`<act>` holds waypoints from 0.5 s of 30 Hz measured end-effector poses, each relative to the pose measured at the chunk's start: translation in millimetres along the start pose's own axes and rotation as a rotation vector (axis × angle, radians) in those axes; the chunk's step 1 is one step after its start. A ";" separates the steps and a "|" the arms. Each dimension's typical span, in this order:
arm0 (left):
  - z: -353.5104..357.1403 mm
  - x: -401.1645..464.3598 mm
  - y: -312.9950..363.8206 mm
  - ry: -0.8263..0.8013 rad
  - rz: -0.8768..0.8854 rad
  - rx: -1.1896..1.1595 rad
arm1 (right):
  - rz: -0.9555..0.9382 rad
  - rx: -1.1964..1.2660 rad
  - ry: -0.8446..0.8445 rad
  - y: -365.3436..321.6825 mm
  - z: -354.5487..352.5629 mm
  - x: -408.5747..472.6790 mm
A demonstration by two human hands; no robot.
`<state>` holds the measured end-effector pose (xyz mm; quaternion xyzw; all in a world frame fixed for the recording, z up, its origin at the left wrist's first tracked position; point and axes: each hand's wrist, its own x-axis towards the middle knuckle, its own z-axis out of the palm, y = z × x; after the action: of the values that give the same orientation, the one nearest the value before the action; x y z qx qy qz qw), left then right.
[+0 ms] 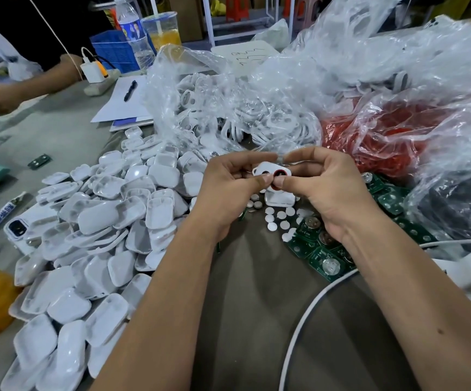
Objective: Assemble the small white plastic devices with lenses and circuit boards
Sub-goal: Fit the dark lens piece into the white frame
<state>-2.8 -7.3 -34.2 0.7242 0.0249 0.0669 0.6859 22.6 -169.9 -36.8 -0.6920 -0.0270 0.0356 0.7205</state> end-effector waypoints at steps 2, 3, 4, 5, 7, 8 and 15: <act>-0.1 -0.8 1.6 0.018 -0.024 -0.049 | 0.017 0.033 -0.011 -1.7 -0.1 0.0; -0.2 -1.0 2.1 0.022 -0.035 -0.073 | 0.024 0.048 -0.019 -2.5 -0.3 -0.1; -0.4 -1.0 2.5 0.026 -0.044 -0.091 | 0.026 0.057 -0.028 -2.9 -0.3 -0.4; -0.3 -1.1 2.7 0.030 -0.052 -0.103 | 0.025 0.061 -0.036 -3.2 -0.3 -0.7; -0.2 -1.2 3.3 0.037 -0.061 -0.116 | 0.020 0.059 -0.044 -3.1 -0.2 -1.0; 0.2 -1.4 3.4 0.040 -0.063 -0.120 | 0.018 0.056 -0.045 -3.2 -0.5 -0.9; 5.8 -3.1 2.8 0.044 0.009 -0.093 | 0.039 0.049 -0.098 -5.5 -1.8 -0.1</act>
<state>-5.3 -13.6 -31.9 0.6899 0.0335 0.0870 0.7179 22.7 -172.0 -31.4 -0.6719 -0.0479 0.0844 0.7342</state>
